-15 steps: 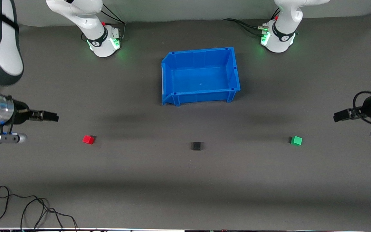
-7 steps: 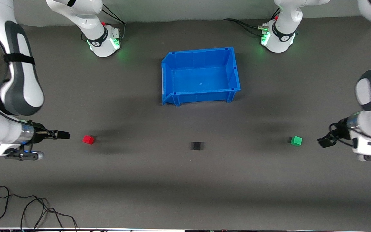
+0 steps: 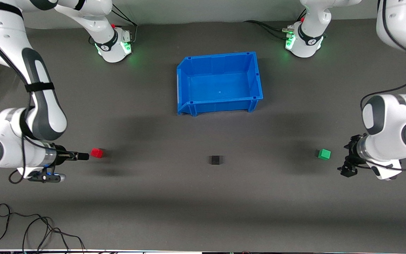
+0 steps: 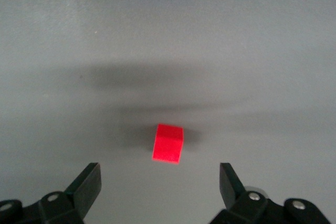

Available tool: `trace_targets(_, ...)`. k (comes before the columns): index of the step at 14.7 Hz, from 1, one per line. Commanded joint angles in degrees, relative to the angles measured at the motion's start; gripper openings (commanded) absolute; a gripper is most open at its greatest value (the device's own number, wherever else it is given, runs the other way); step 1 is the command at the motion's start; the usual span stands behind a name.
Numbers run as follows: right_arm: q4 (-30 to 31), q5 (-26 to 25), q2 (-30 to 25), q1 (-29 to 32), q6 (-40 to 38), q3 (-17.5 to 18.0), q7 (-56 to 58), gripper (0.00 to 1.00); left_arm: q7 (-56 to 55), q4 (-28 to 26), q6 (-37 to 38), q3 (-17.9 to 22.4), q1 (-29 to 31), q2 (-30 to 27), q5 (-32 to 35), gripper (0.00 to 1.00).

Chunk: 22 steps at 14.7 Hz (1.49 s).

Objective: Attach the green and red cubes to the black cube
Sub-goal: 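Lower and close the right gripper on the red cube while the left grasps green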

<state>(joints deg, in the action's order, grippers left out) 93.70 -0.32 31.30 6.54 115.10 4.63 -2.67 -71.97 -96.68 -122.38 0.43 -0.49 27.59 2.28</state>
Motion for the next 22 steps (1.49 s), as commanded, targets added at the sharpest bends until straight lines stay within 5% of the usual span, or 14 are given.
trace_targets(1, 3.41, 0.06, 0.34, -0.39, 5.38, -0.14, 0.66, 1.0, -8.61, -0.7, -2.16, -0.08, 1.89, 2.9, 0.27, 1.0)
trace_targets(13, 9.22, 0.06, 3.59, 0.23, 14.18, -0.23, 0.92, 1.0, -2.74, -9.75, -17.0, -0.17, 1.81, 8.18, 0.89, 1.0)
trace_targets(22, 12.12, 0.06, 4.73, 0.4, 19.11, -0.32, 0.92, 1.0, -1.07, -11.43, -14.64, -0.52, 2.25, 5.11, 0.97, 0.96)
